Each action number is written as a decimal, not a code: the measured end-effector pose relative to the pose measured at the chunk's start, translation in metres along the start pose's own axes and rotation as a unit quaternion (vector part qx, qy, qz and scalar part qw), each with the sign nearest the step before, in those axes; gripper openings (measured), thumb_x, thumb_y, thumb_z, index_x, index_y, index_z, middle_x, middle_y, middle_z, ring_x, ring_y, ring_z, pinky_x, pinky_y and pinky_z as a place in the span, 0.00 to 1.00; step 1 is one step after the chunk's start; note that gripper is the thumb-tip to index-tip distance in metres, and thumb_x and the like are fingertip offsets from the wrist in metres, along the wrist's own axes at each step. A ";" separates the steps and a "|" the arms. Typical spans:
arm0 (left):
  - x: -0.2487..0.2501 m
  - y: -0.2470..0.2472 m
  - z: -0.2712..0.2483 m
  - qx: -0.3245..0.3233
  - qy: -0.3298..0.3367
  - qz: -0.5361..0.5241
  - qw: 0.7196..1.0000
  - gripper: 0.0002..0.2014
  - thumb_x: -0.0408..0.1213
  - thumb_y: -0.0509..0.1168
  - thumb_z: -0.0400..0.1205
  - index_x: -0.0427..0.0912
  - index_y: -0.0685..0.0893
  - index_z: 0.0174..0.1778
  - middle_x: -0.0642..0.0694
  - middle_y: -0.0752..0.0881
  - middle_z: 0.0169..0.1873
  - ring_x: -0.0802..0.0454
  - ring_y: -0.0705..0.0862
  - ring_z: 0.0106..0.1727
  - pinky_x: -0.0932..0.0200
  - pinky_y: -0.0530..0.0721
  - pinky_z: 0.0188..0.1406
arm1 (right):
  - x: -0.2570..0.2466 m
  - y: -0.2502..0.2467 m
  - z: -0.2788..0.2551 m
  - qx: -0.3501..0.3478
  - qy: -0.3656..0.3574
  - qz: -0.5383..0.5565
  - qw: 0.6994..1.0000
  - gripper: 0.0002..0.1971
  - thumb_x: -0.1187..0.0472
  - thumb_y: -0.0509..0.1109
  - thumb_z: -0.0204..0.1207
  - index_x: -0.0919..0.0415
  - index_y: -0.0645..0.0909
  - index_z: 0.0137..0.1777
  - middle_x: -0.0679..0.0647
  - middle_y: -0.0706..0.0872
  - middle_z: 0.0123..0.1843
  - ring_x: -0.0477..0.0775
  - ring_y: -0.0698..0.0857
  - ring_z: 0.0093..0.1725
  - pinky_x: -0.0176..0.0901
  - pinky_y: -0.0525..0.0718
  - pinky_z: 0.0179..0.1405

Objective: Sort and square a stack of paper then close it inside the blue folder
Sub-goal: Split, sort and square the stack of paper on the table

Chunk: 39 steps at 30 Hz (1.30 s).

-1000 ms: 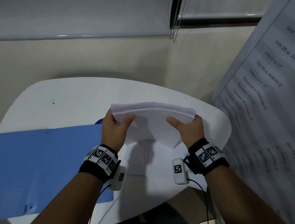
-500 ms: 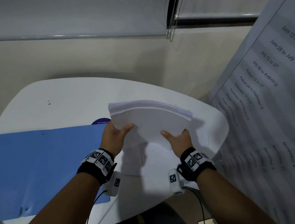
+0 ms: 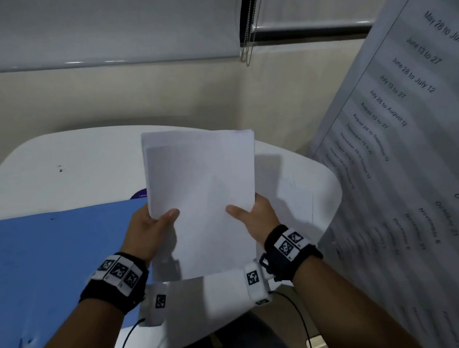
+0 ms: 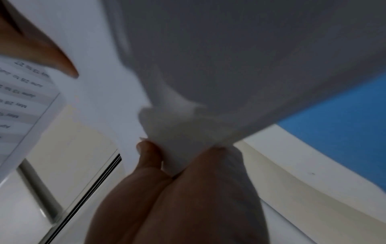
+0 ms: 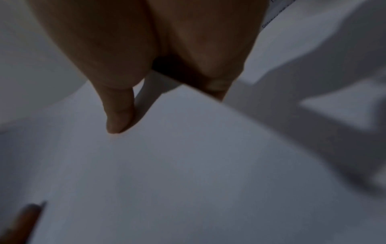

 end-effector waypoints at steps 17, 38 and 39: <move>-0.052 -0.065 -0.021 0.120 -0.089 0.008 0.989 0.06 0.39 0.74 0.80 0.41 0.86 0.49 0.43 0.87 0.39 0.43 0.84 0.40 0.48 0.85 0.41 | 0.128 -0.155 0.016 0.151 0.307 -0.414 0.844 0.62 0.45 0.84 0.63 0.60 0.43 0.85 0.63 0.49 0.86 0.69 0.54 0.83 0.69 0.61 0.78; -0.037 -0.052 -0.027 0.123 -0.061 -0.040 0.990 0.09 0.34 0.72 0.82 0.32 0.85 0.54 0.39 0.84 0.40 0.45 0.81 0.39 0.50 0.83 0.39 | 0.114 -0.109 0.030 0.150 0.253 -0.426 0.856 0.53 0.59 0.83 0.67 0.55 0.49 0.84 0.65 0.58 0.83 0.71 0.63 0.78 0.67 0.70 0.73; -0.038 -0.052 -0.027 0.120 -0.064 -0.044 0.990 0.10 0.34 0.73 0.81 0.33 0.85 0.54 0.39 0.84 0.40 0.44 0.81 0.39 0.50 0.83 0.40 | 0.116 -0.108 0.031 0.155 0.246 -0.416 0.862 0.54 0.61 0.83 0.67 0.54 0.48 0.84 0.65 0.62 0.81 0.71 0.66 0.77 0.66 0.73 0.72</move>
Point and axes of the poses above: each hand's wrist, its own z-axis towards the middle knuckle, its own y-axis out of the palm, x = y × z, the point moved 9 cm from there along z, towards the middle knuckle
